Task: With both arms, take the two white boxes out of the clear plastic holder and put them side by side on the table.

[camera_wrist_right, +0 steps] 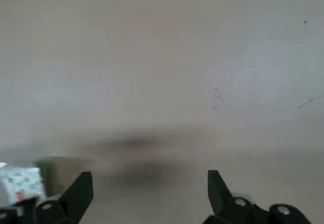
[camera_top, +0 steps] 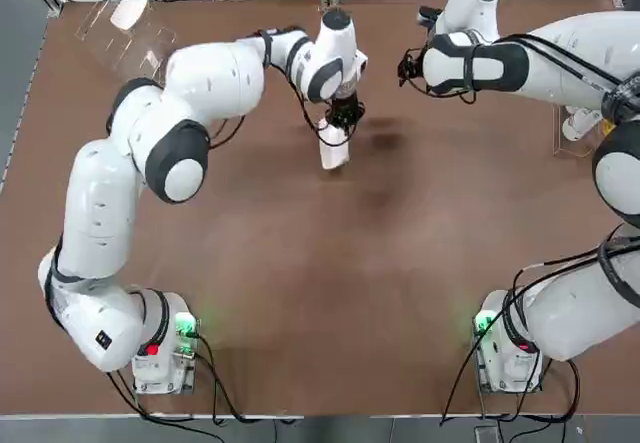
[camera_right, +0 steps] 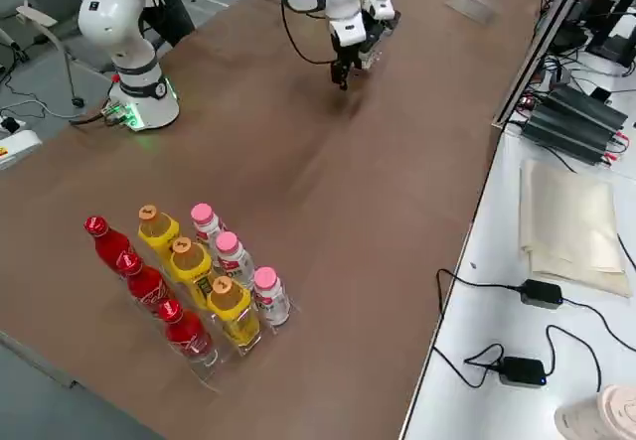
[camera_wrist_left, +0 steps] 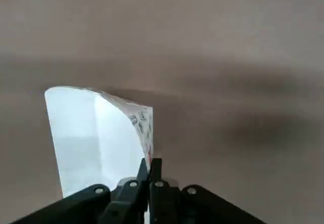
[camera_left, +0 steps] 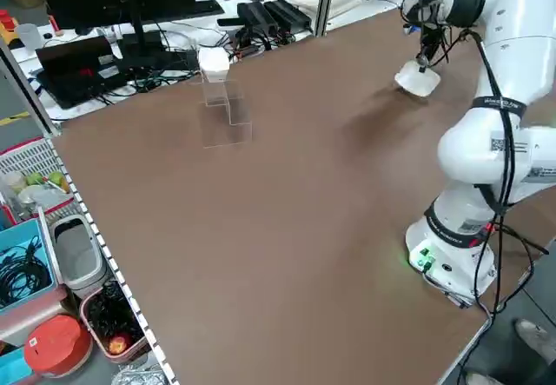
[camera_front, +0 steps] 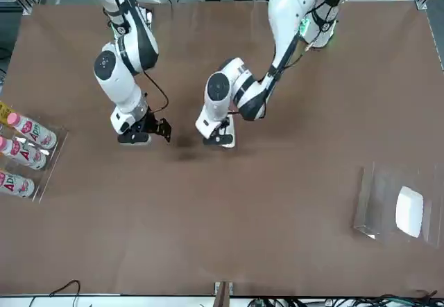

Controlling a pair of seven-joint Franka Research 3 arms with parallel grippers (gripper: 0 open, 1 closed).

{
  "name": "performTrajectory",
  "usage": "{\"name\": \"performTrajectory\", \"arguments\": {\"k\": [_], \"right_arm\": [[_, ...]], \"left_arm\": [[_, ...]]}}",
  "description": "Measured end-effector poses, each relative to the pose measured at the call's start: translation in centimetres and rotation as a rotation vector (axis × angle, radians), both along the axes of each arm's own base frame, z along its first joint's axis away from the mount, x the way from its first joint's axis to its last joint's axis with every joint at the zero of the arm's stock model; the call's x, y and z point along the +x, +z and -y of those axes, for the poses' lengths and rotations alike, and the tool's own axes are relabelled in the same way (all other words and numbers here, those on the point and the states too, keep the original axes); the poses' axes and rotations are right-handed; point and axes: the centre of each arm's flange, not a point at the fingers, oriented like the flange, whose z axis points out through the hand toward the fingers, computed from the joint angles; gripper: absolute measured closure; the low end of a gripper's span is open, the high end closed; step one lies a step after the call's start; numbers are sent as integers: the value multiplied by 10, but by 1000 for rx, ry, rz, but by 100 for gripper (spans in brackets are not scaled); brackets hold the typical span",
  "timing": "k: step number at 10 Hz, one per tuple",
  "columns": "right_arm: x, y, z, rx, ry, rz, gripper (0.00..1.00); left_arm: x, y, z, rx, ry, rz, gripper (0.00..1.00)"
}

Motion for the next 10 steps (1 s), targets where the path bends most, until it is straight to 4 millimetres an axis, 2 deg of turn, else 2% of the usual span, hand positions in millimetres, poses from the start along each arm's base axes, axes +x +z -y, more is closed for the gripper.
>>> {"name": "performTrajectory", "arguments": {"k": [1,2,4,5,6,7,8,10], "right_arm": [[0,0,1,0,-3,-1,0],[0,0,1,0,-5,-1,0],[0,-1,2,0,-5,-1,0],[0,0,1,1,-7,0,0],[-1,-1,-1,6,-21,3,0],[-6,-3,-11,16,-49,7,0],[-17,-9,-32,33,-83,17,0],[-48,-34,-86,70,-148,26,0]], "left_arm": [[0,-1,4,-17,18,13,86],[8,6,1,-27,30,27,69],[30,36,-10,-41,58,50,39],[49,61,-32,-14,85,40,26],[76,91,-72,28,85,22,10],[103,116,-121,69,57,2,2],[126,131,-170,119,19,-3,3],[165,139,-268,266,-72,12,7]]}}
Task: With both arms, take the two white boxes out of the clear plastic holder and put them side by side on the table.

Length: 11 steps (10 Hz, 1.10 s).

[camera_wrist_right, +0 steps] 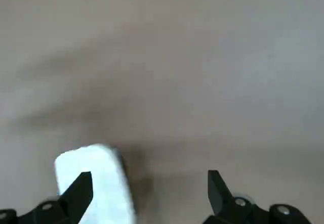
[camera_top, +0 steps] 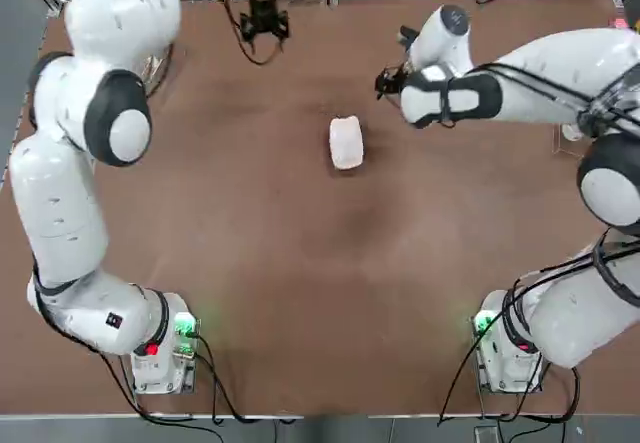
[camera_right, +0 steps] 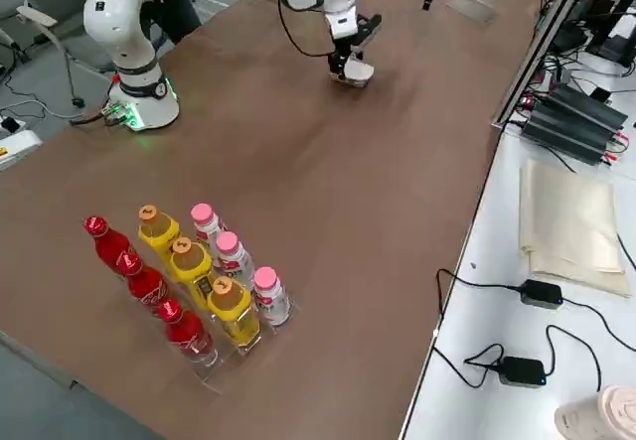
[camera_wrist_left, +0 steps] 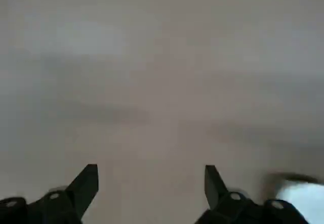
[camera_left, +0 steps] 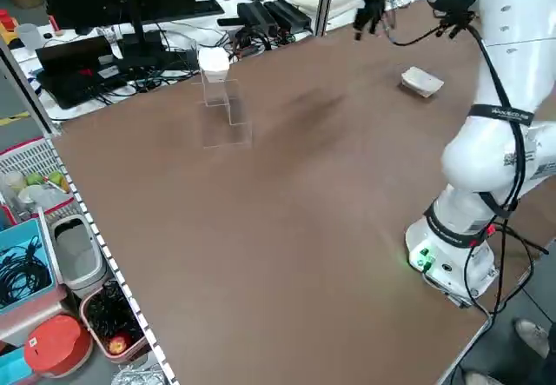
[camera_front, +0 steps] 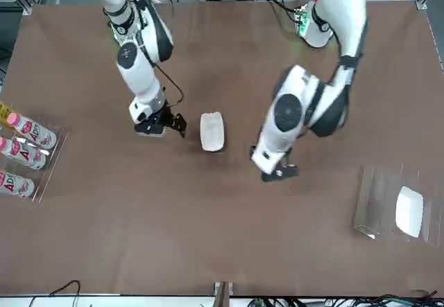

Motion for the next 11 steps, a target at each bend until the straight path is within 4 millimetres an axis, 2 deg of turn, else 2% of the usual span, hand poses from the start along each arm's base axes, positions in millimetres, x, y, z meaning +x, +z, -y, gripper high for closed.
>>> {"name": "performTrajectory", "arguments": {"k": [1,2,3,5,7,8,9,10,11], "right_arm": [[-14,-15,-20,10,-10,6,0],[-22,-29,-29,13,-12,16,0],[-26,-40,-30,12,-11,27,0],[-35,-53,-35,23,-30,43,2],[-58,-73,-60,54,-52,62,1],[-65,-84,-67,58,-53,68,1],[-67,-91,-67,56,-55,69,3],[-66,-95,-66,54,-59,73,4],[-65,-97,-64,56,-62,81,5]], "left_arm": [[17,3,-51,61,-49,7,8],[30,9,-102,112,-95,11,9],[40,16,-149,154,-146,8,10],[54,29,-229,213,-239,1,11],[67,30,-305,245,-340,35,12],[69,21,-336,271,-384,45,13],[70,9,-355,300,-410,43,16],[73,-2,-366,320,-436,46,23],[76,-14,-373,322,-460,51,25]]}}
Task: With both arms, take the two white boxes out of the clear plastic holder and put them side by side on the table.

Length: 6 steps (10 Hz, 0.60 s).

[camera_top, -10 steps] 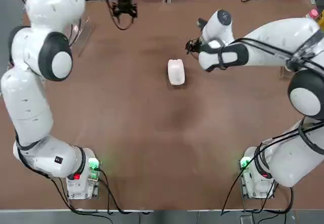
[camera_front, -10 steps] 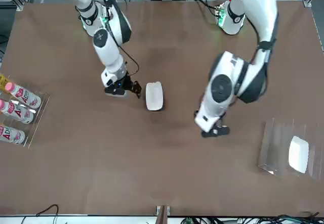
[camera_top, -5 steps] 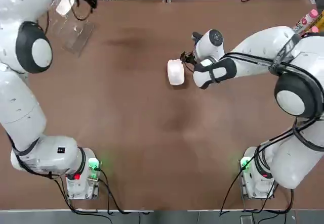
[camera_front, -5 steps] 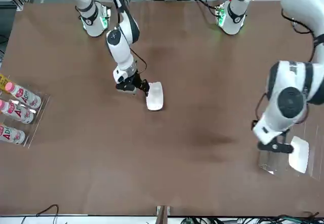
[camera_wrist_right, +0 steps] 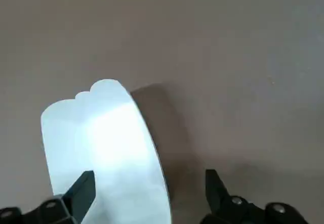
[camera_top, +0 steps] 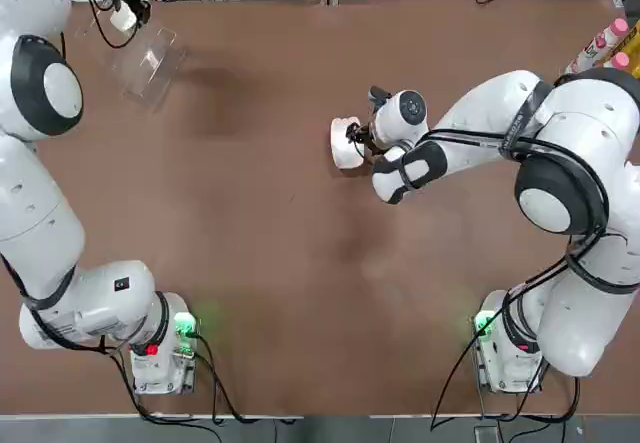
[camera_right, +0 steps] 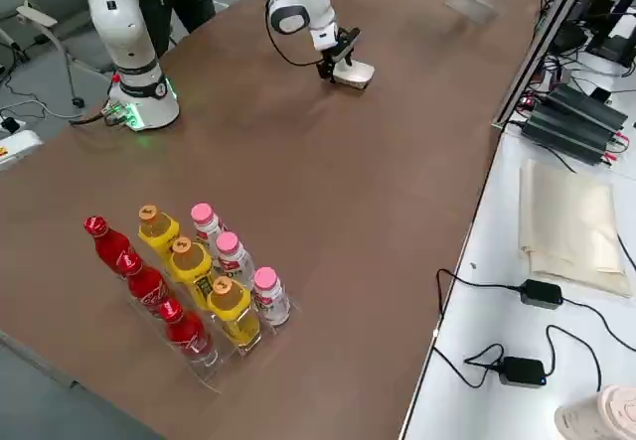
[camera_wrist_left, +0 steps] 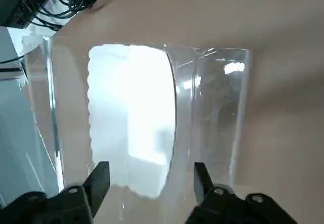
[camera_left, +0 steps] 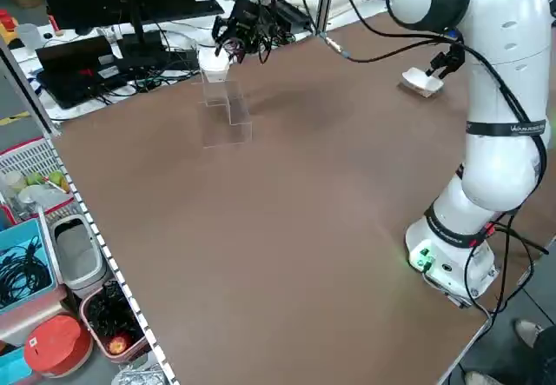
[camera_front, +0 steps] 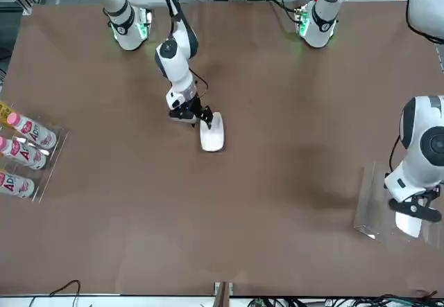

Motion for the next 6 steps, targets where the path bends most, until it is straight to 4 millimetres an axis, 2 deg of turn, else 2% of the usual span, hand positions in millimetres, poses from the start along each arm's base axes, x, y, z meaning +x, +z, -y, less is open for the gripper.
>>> {"name": "performTrajectory", "arguments": {"k": [3,4,5,6], "right_arm": [[0,-4,1,2,-2,10,14],[0,-4,1,2,-2,10,33],[1,-5,1,1,-2,9,36],[0,-7,2,-3,-3,6,37]], "left_arm": [[3,-22,0,-13,-27,-14,33],[4,-22,2,-13,-34,-16,41],[4,-22,2,-12,-39,-18,47],[3,-22,0,-10,-46,-21,65]]}}
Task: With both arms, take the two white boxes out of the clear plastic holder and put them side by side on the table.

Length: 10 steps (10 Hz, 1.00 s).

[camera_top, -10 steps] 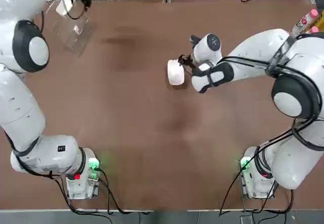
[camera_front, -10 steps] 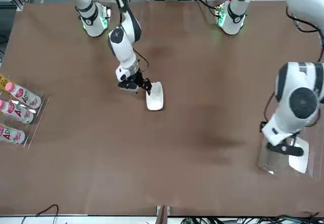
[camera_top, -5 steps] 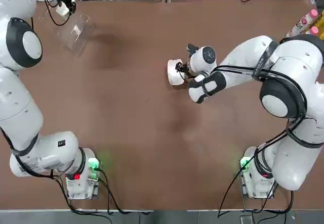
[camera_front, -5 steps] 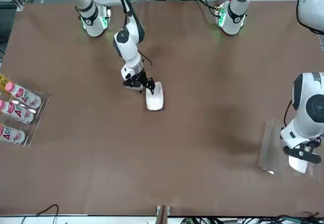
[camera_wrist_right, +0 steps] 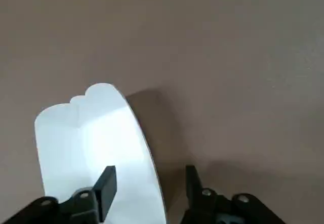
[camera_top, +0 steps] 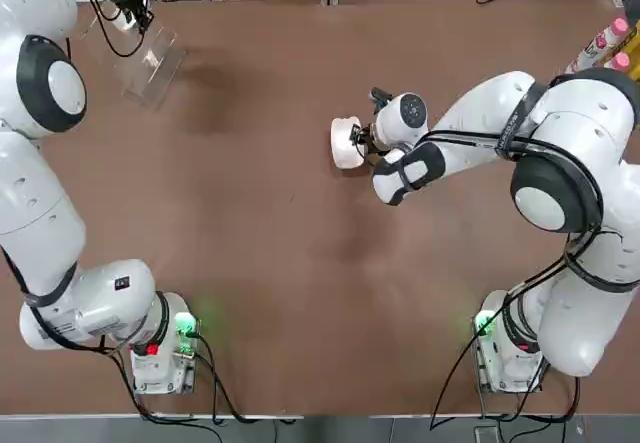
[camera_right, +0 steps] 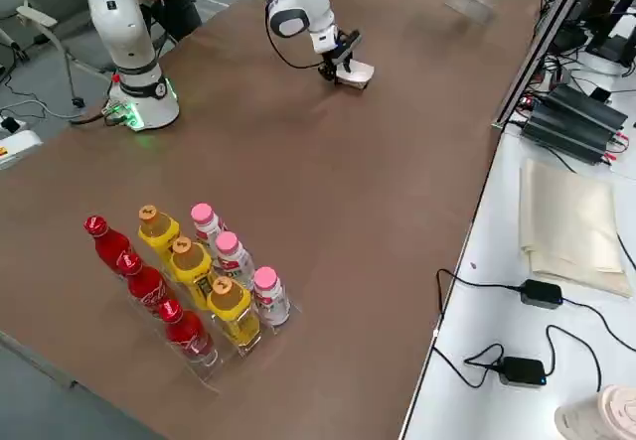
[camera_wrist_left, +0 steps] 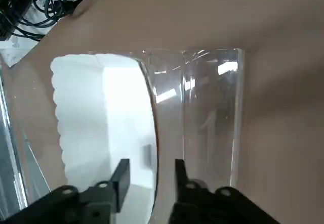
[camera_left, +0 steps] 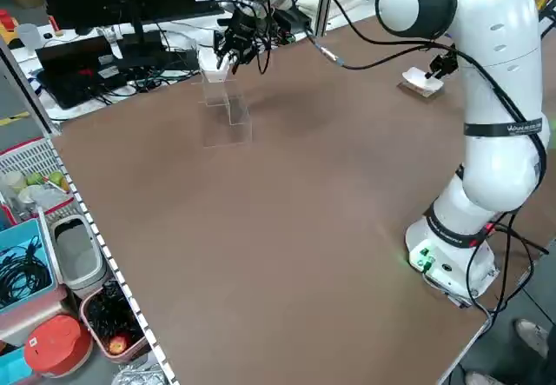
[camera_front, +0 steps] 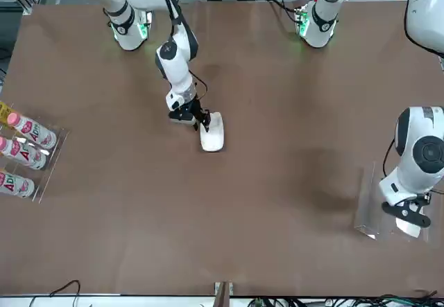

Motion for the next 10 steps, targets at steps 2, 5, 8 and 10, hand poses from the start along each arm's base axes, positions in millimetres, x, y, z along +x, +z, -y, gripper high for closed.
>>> {"name": "performTrajectory", "arguments": {"k": [2,5,8,10], "right_arm": [[-2,-7,0,-10,3,-5,41],[-2,-9,0,-31,9,13,70],[-1,-7,-1,-22,-11,18,98],[1,-6,0,-21,-20,19,98]], "left_arm": [[0,1,0,0,-4,2,95],[2,12,12,-22,-7,14,98],[-8,45,66,-174,111,10,98],[-29,66,145,-226,224,-22,98]]}}
